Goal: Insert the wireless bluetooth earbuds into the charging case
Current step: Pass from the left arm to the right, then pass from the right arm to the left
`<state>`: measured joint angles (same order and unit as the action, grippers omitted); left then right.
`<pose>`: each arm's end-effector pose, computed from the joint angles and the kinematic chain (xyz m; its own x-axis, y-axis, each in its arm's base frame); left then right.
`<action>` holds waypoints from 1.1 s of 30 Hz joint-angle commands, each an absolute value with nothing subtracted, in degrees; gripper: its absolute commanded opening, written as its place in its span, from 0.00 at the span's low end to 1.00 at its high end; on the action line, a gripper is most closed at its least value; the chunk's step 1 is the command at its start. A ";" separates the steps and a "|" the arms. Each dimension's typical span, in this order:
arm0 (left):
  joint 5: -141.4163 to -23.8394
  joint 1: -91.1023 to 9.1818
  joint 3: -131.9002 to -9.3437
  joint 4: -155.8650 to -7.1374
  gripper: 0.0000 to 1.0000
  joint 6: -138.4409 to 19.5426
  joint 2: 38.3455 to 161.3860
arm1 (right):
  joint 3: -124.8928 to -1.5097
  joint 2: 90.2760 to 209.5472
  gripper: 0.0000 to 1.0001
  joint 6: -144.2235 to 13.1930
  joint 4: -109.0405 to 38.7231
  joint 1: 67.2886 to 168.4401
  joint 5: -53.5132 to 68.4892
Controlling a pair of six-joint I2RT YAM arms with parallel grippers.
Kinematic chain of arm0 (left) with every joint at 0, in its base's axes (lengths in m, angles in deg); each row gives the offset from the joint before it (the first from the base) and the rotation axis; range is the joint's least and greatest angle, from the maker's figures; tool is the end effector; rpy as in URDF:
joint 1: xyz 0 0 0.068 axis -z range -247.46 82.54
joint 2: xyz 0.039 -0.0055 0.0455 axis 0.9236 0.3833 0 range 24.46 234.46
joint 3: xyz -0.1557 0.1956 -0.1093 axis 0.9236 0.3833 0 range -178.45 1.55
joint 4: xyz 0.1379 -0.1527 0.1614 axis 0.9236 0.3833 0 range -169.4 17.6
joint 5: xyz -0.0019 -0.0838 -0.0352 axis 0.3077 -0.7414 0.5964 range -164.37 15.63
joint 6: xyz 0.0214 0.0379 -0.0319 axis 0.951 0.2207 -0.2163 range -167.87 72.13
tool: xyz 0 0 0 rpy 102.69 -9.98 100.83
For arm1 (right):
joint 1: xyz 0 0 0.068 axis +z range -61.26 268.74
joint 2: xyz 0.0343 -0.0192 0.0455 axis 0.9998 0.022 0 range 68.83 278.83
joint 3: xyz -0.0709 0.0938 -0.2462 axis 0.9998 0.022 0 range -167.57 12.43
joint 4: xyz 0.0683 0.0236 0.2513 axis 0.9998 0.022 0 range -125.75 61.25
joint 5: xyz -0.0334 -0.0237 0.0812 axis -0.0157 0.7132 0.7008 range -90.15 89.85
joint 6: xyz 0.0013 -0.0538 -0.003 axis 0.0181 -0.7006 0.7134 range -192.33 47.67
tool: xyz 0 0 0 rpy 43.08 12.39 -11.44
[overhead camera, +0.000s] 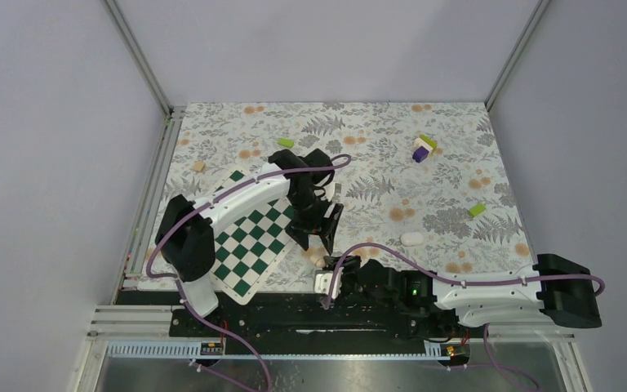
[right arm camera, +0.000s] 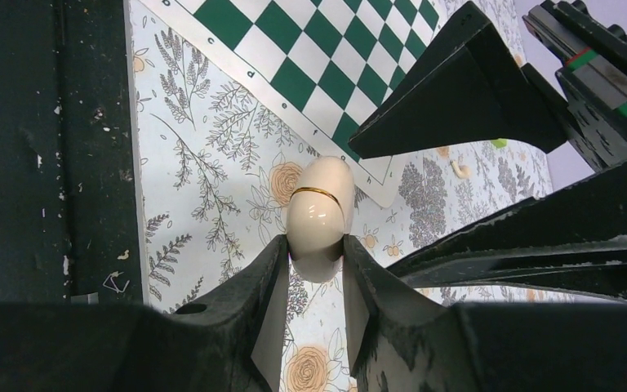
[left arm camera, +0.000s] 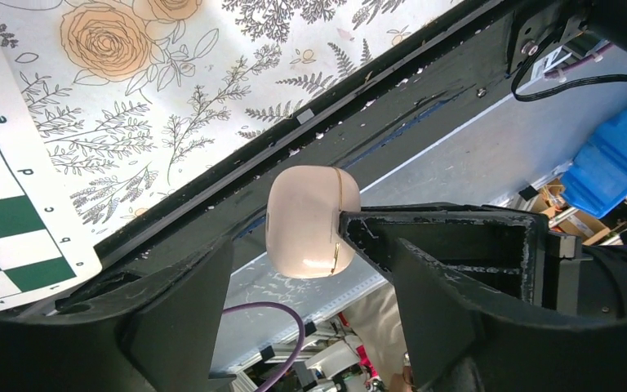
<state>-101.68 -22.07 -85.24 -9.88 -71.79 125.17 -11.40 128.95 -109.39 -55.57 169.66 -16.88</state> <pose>0.2226 -0.2489 0.2673 -0.9091 0.4087 0.0803 0.3291 0.8230 -0.4631 0.0457 0.2207 0.2152 0.5080 -0.4788 -0.7161 -0.7469 0.1693 -0.6430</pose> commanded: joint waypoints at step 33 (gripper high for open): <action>-121.79 -47.82 -53.31 -65.38 0.85 -87.31 94.77 | -21.88 120.01 0.00 -47.46 -45.09 124.61 24.26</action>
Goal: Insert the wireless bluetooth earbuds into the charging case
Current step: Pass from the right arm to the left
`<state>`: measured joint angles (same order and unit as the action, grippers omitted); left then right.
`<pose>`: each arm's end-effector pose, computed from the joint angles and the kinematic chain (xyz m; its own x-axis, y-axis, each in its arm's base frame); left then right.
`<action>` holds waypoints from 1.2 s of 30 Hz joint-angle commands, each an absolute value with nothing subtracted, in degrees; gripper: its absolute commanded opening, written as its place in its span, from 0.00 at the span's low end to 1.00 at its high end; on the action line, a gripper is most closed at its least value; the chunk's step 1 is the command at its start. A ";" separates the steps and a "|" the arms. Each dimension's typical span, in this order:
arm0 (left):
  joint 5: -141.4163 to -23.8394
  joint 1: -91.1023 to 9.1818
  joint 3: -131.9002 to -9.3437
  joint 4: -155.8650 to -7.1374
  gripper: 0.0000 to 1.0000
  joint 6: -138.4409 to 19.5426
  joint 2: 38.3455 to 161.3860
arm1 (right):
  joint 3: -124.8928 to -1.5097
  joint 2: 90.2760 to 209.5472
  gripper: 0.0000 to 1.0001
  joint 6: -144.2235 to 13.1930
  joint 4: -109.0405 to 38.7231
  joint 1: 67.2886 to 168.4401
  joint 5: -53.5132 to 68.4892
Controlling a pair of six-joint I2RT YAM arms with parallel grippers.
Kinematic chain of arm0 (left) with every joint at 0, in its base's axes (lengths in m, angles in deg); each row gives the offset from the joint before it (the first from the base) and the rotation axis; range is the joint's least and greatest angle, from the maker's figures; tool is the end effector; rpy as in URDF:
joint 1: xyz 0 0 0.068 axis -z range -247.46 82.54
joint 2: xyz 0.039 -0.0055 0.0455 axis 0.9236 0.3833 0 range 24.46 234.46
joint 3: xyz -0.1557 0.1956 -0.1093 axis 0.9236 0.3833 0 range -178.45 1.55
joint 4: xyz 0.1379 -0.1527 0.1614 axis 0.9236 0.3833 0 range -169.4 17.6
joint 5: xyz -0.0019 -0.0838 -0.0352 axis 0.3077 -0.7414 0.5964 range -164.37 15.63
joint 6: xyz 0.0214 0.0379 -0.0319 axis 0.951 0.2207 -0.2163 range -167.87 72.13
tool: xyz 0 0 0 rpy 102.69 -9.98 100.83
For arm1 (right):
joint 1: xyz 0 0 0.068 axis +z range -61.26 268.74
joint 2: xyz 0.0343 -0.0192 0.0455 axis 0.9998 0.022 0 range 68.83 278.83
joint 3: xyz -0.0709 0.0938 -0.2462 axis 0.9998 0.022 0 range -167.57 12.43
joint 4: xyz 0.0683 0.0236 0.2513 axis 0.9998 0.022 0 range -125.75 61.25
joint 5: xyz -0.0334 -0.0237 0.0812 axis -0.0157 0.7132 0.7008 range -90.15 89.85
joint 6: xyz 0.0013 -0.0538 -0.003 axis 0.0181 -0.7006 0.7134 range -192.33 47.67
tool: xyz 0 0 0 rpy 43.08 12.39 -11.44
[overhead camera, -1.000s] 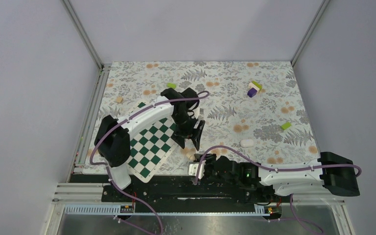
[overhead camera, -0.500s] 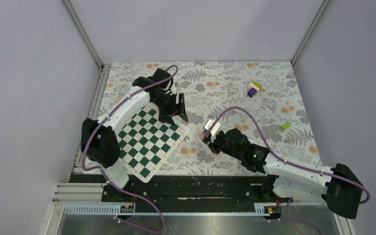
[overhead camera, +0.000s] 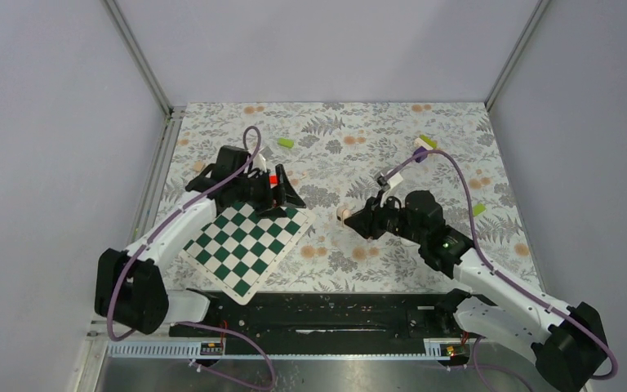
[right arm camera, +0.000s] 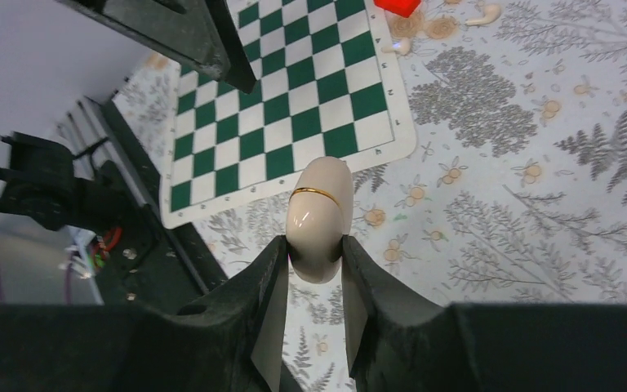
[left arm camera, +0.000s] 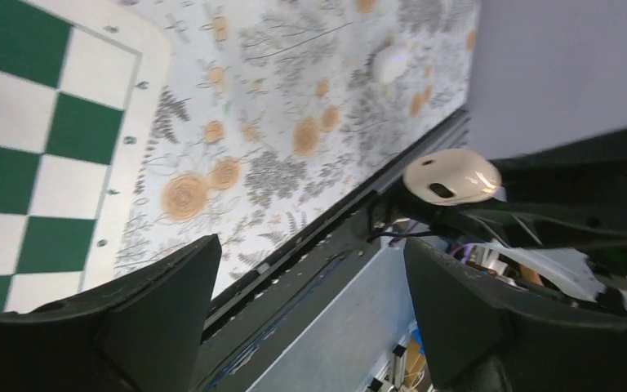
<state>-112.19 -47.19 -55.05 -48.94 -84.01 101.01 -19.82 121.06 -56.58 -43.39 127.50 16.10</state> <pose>0.2500 -0.1156 0.2644 -0.9614 -0.1415 -0.2361 0.0908 0.6465 -0.7575 0.1612 0.1421 0.2718 -0.3814 0.0279 -0.9240 -0.7385 0.5920 0.3227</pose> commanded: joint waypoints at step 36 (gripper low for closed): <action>-136.21 -40.20 -42.98 -111.73 0.68 -115.81 98.34 | -14.32 145.97 0.00 11.48 -121.01 113.43 53.53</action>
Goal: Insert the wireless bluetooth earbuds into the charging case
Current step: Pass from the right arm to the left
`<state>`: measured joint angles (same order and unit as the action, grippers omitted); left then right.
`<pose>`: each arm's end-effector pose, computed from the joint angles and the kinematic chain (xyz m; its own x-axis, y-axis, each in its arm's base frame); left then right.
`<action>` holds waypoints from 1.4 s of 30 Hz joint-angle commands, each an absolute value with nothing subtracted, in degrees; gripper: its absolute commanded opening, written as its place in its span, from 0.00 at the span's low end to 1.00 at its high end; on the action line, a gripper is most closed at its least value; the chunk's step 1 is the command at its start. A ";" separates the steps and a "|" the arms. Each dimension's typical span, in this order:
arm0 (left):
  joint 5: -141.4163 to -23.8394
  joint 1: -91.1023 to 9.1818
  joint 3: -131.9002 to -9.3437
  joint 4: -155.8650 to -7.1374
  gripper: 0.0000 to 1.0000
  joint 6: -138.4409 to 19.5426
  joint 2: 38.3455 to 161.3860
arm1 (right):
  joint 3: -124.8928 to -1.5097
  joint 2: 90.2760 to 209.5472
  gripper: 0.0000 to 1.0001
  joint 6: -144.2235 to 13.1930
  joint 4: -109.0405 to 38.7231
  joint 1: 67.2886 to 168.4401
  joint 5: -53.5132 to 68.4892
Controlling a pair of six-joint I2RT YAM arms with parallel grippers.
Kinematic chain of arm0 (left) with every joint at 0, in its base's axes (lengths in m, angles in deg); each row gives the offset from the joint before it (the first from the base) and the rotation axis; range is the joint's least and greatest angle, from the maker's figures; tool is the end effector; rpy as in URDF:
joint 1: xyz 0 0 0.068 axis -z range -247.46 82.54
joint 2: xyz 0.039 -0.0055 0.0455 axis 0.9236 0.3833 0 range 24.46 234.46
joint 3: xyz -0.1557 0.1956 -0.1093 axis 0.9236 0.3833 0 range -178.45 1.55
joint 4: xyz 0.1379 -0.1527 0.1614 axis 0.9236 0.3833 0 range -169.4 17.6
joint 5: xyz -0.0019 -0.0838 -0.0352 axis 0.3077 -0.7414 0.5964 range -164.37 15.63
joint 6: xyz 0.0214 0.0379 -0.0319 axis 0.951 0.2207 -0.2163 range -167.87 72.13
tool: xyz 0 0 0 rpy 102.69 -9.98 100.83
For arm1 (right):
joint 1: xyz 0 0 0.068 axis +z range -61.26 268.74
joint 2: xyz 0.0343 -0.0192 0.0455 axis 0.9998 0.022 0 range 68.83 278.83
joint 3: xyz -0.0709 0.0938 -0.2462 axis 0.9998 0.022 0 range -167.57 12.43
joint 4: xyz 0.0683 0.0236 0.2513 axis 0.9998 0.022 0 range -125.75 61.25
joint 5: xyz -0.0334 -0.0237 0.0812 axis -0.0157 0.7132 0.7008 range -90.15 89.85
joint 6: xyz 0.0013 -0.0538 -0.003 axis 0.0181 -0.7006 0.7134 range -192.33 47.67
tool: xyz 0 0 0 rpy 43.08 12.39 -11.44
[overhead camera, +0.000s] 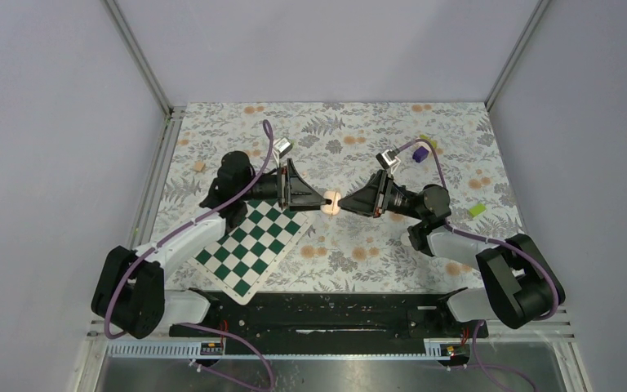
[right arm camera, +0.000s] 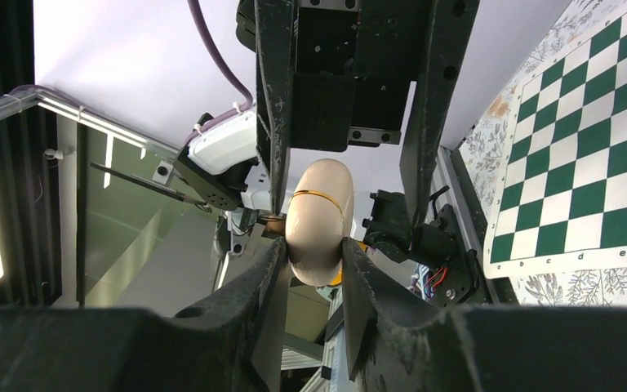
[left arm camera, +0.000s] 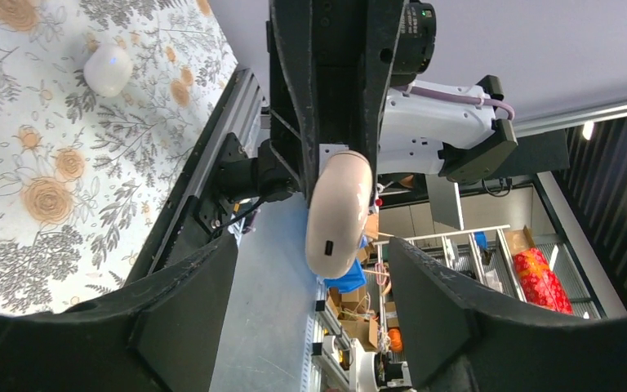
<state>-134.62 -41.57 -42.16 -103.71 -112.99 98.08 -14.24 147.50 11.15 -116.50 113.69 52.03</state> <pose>0.2376 -0.1497 0.2877 -0.9386 -0.0447 -0.3420 0.3387 0.0677 -0.9385 0.2150 0.1310 0.2623 -0.8313 0.2851 -0.4771 -0.5340 -0.1717 0.8279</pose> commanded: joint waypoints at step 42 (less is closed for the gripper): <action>-134.75 -38.41 -44.65 -110.49 0.00 -115.88 99.70 | -14.77 141.56 0.65 2.15 -103.38 113.90 49.87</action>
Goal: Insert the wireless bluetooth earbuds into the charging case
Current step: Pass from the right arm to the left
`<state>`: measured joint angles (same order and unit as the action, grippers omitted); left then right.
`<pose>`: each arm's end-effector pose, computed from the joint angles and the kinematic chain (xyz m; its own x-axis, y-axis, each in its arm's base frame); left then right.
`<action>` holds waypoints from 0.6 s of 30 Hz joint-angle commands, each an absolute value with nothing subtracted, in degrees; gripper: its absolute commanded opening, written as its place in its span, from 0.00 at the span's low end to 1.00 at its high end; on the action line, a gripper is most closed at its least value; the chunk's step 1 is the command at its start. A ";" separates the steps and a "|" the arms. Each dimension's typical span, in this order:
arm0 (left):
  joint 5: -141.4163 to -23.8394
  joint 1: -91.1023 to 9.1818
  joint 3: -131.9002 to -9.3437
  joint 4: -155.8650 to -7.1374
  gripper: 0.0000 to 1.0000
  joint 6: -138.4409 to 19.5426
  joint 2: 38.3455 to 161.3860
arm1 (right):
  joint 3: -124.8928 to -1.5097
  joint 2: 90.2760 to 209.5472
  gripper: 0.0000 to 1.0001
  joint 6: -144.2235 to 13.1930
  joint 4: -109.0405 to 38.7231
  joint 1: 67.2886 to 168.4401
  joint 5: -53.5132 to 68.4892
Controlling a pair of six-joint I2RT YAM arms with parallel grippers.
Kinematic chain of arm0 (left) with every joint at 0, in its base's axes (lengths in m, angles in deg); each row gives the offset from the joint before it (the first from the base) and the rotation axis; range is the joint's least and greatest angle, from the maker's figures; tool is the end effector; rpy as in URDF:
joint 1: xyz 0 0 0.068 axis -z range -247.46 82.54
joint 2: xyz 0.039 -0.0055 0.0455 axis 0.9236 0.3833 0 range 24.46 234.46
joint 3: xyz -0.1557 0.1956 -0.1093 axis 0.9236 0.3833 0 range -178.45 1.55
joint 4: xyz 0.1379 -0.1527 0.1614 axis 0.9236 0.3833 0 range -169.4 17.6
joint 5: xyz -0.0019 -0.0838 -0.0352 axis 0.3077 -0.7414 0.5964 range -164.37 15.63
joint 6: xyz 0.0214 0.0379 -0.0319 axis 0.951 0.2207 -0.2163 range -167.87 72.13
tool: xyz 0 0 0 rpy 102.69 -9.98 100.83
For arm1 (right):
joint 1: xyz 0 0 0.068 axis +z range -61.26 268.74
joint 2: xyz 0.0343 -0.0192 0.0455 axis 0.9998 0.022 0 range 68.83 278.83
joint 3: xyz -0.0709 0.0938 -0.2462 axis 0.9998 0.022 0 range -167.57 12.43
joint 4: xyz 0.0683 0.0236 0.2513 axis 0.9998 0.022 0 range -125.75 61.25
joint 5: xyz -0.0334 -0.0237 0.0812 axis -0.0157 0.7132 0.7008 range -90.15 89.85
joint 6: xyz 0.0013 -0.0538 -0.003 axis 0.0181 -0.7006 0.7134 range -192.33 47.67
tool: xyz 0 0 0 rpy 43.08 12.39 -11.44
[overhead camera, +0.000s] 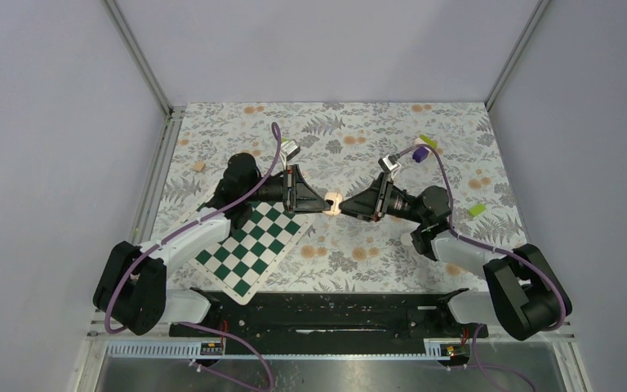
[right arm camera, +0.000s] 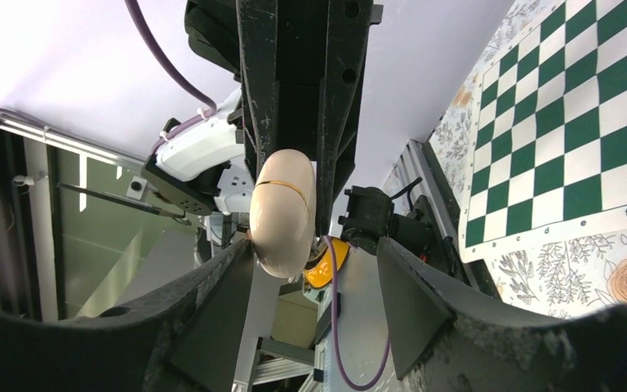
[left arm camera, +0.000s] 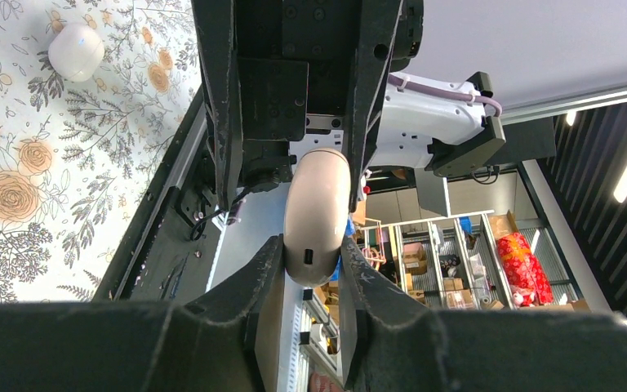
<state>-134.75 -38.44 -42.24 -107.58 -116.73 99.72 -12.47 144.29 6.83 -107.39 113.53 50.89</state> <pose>0.2339 -0.1651 0.2869 -0.9495 -0.0003 -0.3136 0.3135 0.0299 -0.9491 0.2114 0.1280 0.2526 -0.8445 0.2901 -0.4502 -0.4942 -0.0980 0.8638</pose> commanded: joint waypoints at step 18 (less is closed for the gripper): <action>-134.99 -38.28 -45.11 -109.59 0.00 -115.37 99.14 | -17.33 142.28 0.64 -0.63 -100.46 117.26 48.82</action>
<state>-134.75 -38.44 -42.31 -107.32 -116.64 99.75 -15.84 142.78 1.30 -100.61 116.88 50.00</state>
